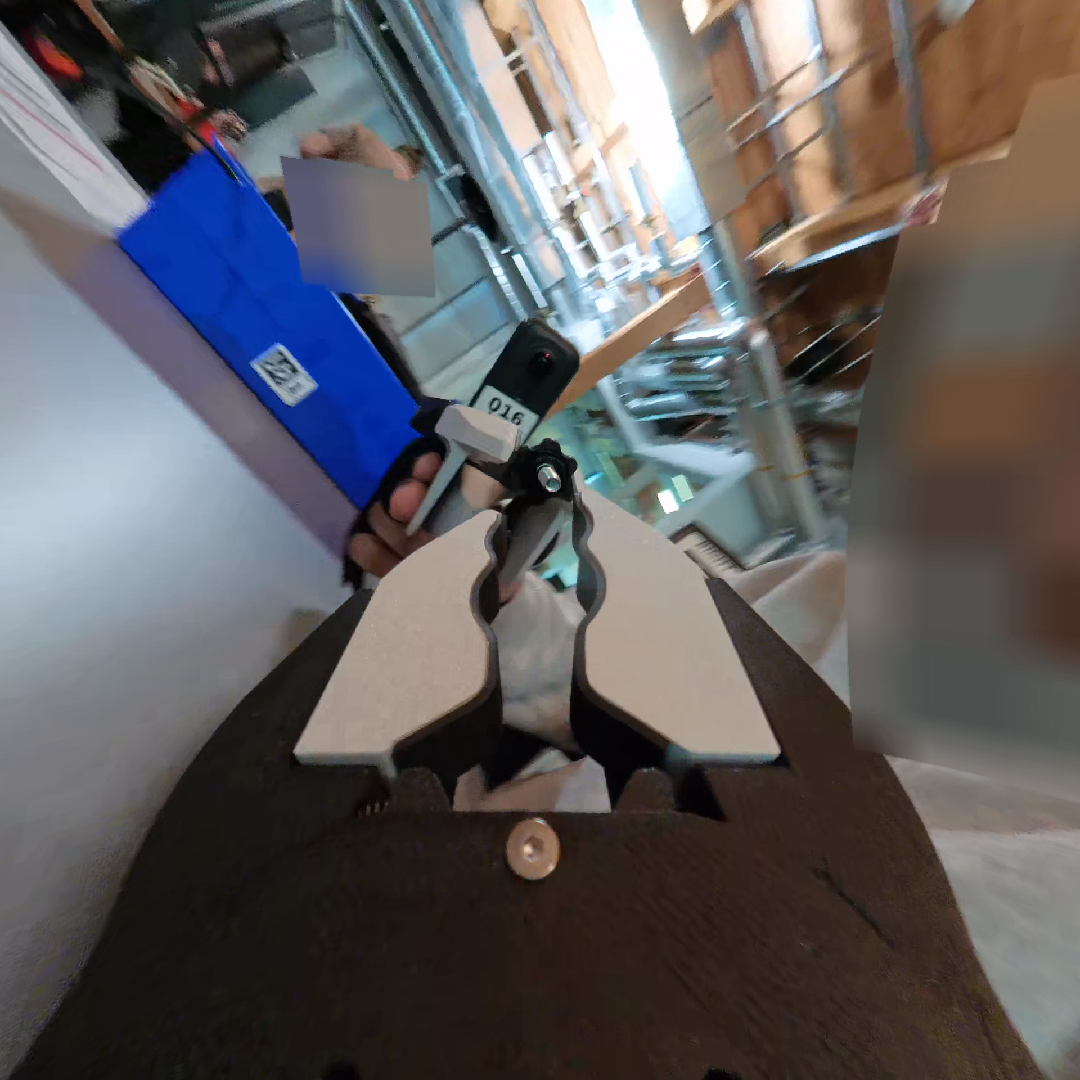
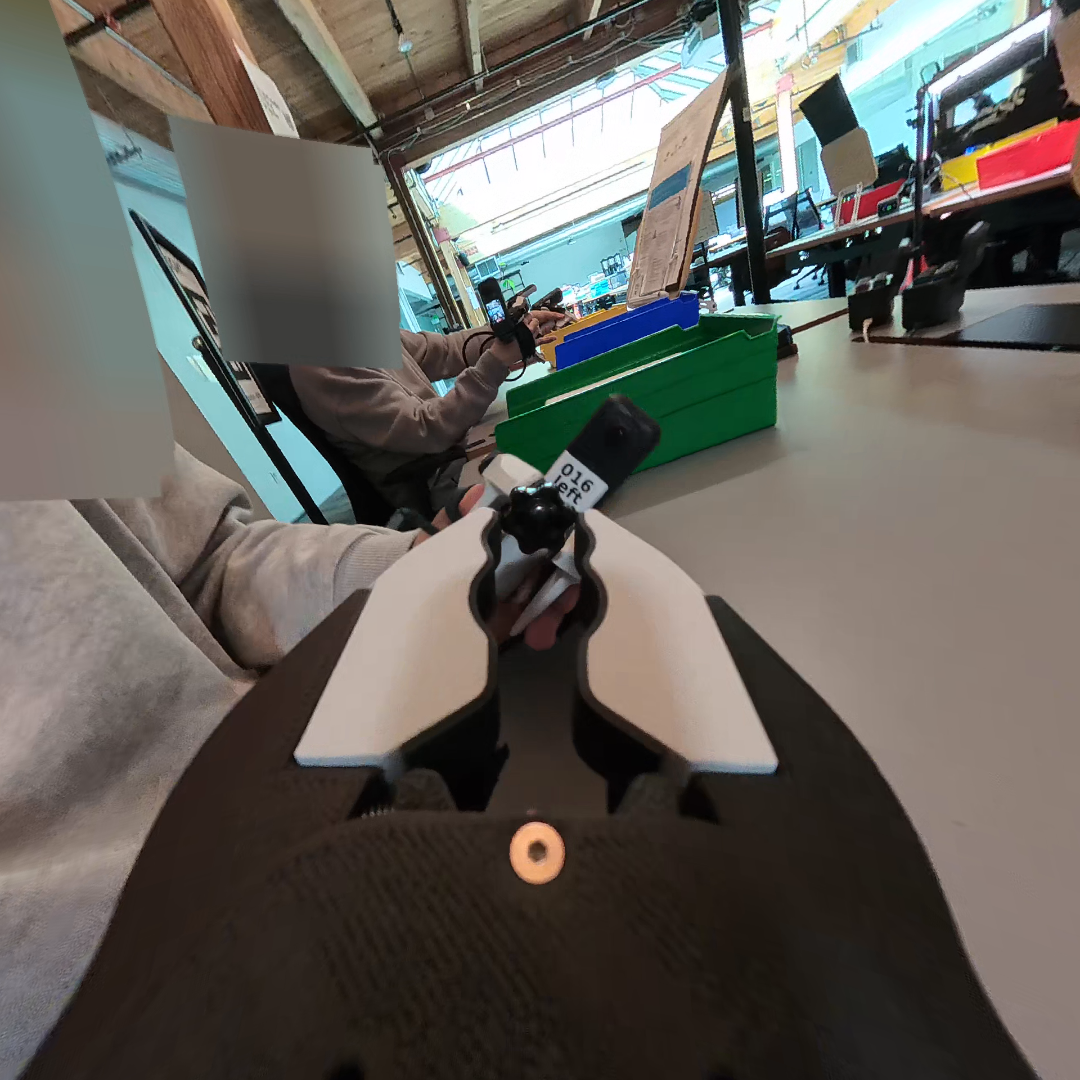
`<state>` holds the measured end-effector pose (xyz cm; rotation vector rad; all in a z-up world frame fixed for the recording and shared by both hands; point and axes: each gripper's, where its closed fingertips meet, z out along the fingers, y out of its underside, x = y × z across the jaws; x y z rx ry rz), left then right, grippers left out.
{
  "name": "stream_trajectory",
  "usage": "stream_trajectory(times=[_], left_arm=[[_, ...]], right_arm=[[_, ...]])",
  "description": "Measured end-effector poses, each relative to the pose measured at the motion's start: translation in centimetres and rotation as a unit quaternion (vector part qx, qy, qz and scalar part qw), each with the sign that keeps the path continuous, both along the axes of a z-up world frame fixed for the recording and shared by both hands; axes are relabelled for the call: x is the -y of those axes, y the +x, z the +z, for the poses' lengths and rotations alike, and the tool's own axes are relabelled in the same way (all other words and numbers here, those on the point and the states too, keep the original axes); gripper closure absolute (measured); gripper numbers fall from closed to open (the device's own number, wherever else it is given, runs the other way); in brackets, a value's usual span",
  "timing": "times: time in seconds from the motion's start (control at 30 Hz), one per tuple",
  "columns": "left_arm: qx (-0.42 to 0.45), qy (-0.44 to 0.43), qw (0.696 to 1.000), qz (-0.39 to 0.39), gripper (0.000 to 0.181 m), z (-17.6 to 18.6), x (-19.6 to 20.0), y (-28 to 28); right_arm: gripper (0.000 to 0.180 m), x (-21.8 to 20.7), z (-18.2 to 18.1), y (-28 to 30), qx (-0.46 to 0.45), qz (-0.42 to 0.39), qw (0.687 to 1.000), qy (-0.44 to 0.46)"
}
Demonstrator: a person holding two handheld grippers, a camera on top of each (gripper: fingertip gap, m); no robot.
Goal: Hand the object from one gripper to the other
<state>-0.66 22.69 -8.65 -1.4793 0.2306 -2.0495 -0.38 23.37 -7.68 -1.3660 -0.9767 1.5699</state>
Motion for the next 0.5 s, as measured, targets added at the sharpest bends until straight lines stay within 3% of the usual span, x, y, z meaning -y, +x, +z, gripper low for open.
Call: stream_trajectory(times=[0.1, 0.27, 0.5], left_arm=[[0.057, -0.056, 0.996, -0.027, 0.158, 0.1, -0.1, -0.1], [0.001, -0.05, 0.998, -0.026, 0.16, -0.8, 0.1, 0.6], [0.012, -0.082, 0.996, -0.02, 0.165, -1.3, -0.5, 0.0]], right_arm=[[0.155, 0.2, -0.2, -0.1, 0.012, -0.005, 0.999, 0.039], [0.155, 0.4, -0.9, -0.4, 0.036, -0.006, 0.998, 0.058], [0.155, 0.1, -1.6, -0.4, 0.06, -0.02, 0.993, 0.098]])
